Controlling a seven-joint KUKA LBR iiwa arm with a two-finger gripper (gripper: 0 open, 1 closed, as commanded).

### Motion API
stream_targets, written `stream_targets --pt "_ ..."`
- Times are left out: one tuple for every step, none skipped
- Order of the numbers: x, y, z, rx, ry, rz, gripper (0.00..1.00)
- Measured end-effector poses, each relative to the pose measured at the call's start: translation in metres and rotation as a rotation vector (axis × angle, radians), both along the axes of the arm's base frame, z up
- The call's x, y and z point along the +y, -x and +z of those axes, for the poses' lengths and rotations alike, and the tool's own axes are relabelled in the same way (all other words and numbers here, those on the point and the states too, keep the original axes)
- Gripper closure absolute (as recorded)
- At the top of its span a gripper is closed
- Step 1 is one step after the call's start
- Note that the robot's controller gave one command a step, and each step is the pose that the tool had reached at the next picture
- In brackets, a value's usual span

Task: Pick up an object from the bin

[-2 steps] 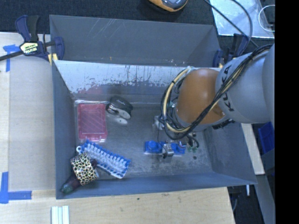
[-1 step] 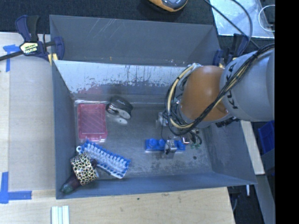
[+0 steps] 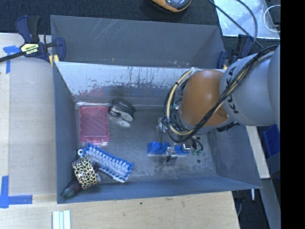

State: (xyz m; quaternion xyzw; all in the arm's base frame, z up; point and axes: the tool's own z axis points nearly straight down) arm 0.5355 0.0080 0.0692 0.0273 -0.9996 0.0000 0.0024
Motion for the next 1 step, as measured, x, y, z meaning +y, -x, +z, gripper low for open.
stream_targets --pt "-0.0136 -0.0083 0.0016 -0.017 0.0 -0.035 0.0"
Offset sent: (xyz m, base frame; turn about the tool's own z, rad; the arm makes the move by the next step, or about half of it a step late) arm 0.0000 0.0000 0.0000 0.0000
